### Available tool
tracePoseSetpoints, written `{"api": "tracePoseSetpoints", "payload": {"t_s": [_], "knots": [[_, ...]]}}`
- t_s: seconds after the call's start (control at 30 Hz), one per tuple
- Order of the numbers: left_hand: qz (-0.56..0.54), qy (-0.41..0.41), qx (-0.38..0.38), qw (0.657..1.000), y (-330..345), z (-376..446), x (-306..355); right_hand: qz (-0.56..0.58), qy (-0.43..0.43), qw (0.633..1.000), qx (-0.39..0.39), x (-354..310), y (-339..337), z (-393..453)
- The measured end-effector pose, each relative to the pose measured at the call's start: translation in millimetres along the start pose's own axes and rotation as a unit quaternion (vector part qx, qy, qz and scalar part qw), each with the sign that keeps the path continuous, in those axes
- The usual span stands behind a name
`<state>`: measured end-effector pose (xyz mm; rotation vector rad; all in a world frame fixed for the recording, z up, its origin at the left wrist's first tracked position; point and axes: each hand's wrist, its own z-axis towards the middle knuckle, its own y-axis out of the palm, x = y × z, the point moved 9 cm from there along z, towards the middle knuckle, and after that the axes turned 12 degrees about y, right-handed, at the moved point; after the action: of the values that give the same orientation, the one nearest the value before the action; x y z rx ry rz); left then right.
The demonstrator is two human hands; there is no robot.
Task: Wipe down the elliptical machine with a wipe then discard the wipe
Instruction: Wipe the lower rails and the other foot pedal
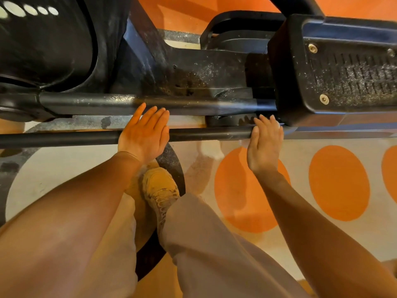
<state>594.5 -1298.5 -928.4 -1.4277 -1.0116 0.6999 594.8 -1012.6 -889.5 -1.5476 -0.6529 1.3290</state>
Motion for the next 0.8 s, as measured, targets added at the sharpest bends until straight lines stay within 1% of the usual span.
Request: {"api": "tracePoseSetpoints", "payload": {"t_s": [0.13,0.27,0.33,0.47,0.53,0.6,0.67,0.8], "knots": [[-0.004,0.005,0.004,1.000,-0.2,0.0,0.5,0.003,0.006,1.000,0.009,-20.9,8.9,-16.2],[-0.004,0.007,0.006,1.000,-0.1,-0.3,1.7,0.013,-0.083,0.995,-0.050,-55.5,25.7,-44.1],[-0.003,0.004,0.008,1.000,-0.6,-0.5,0.9,0.016,-0.108,0.991,-0.077,-63.3,30.0,-51.0],[0.001,-0.003,0.003,1.000,-1.2,-1.0,0.5,-0.027,-0.152,0.984,-0.090,-60.6,26.0,-47.4],[0.000,-0.002,0.003,1.000,-1.9,-0.7,0.6,-0.041,-0.129,0.989,-0.063,-43.6,17.0,-37.9],[-0.005,-0.003,0.002,1.000,-1.8,-0.5,0.7,-0.042,-0.073,0.996,-0.026,-20.8,6.9,-26.0],[-0.006,-0.002,0.007,1.000,-1.8,-0.2,0.8,-0.037,-0.035,0.998,-0.024,-4.0,2.9,-14.2],[-0.010,0.008,0.019,1.000,-1.6,-0.4,1.8,0.013,0.007,1.000,-0.007,9.7,-9.6,4.7]]}}
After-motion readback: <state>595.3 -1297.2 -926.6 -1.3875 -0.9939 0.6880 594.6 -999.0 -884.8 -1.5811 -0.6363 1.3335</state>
